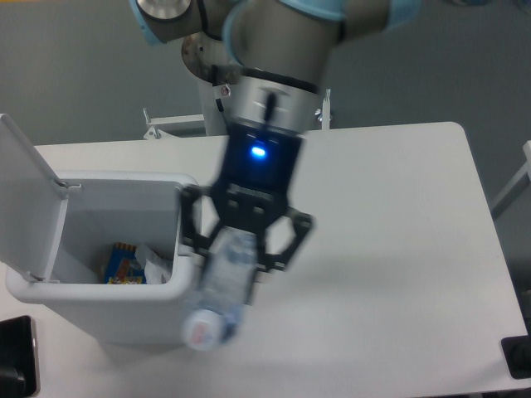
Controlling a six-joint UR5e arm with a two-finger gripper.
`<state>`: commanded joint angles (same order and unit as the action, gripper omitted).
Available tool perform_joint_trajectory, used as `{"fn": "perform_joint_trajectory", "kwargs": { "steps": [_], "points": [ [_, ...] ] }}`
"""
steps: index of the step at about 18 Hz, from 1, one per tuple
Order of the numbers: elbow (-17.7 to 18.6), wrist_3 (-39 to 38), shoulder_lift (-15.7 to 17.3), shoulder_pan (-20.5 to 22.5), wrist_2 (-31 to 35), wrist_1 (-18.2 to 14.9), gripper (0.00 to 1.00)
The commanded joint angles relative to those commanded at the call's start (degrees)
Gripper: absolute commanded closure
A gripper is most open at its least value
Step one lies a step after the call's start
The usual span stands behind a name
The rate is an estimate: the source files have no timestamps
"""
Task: Place the trash in the trash can
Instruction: 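Carry the bottle over the trash bin and lower it in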
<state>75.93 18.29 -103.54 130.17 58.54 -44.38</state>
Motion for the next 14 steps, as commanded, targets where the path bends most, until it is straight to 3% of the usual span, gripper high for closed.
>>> {"fn": "perform_joint_trajectory", "kwargs": {
  "steps": [5, 10, 14],
  "points": [
    [4.91, -1.24, 1.58, -5.97, 0.17, 0.00, 0.44],
    [8.70, -1.06, 1.85, -7.21, 0.17, 0.00, 0.44],
    [9.32, -0.54, 1.85, -7.22, 0.17, 0.00, 0.32]
  ]
}}
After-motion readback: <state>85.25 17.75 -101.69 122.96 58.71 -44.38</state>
